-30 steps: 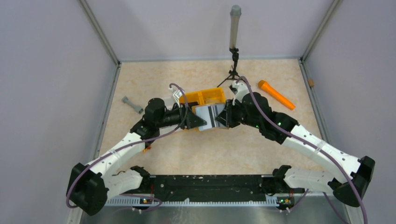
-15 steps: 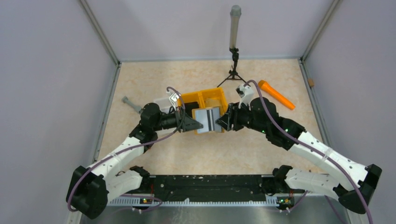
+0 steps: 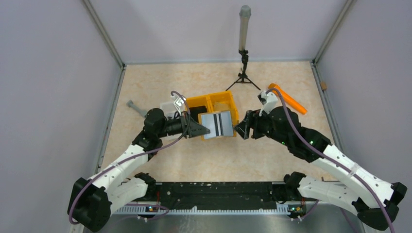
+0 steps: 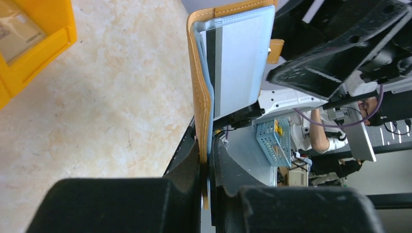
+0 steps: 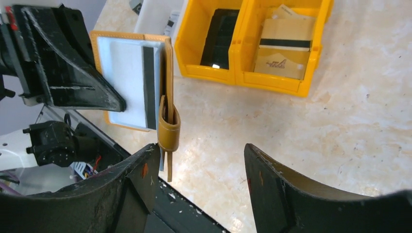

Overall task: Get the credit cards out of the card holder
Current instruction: Remove the credit card from the card holder.

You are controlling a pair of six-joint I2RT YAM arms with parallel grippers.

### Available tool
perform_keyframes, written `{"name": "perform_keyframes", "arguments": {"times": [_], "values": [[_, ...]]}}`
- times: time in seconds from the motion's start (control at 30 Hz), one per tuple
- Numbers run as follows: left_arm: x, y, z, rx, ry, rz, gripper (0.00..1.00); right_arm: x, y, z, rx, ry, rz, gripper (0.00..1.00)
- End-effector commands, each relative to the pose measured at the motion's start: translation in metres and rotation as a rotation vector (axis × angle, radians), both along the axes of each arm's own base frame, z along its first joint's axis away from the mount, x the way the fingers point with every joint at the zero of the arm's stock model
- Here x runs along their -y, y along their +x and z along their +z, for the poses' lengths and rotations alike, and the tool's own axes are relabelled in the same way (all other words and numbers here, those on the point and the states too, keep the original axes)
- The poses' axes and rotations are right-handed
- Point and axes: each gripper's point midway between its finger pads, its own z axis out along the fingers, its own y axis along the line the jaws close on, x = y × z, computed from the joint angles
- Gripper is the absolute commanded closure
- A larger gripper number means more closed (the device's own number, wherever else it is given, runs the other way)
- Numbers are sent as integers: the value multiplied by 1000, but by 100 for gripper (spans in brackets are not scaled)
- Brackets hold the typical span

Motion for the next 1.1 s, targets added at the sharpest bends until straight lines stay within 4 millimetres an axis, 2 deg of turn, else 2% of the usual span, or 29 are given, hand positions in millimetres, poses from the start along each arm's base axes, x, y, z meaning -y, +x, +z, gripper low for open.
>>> {"name": "perform_keyframes", "arguments": {"times": [0.0,0.1,0.27,0.47,0.57,0.67,0.77,0.93,1.07], "values": [[-4,10,11,52,23,55,98,10,4,26,55,1,-30,37],[-5,15,7,31,65,75,97,-3,-1,29,57,41,34,40],[-10,26,-6,-2,154,132,97,-39,-15,42,43,179,196,49],[-10,29,-9,-14,158,138,97,-82,-23,51,-21,314,348,49],[-8,27,-6,-11,139,123,97,-92,-16,40,-57,312,343,47],[-5,21,6,17,90,88,97,-97,-8,20,-100,292,310,42],[-2,10,20,70,10,37,97,-89,4,1,-129,283,215,39],[-1,1,27,97,-36,-3,97,-71,10,2,-140,435,196,39],[1,-11,42,124,-116,-67,98,-72,4,2,-155,454,235,40]]}}
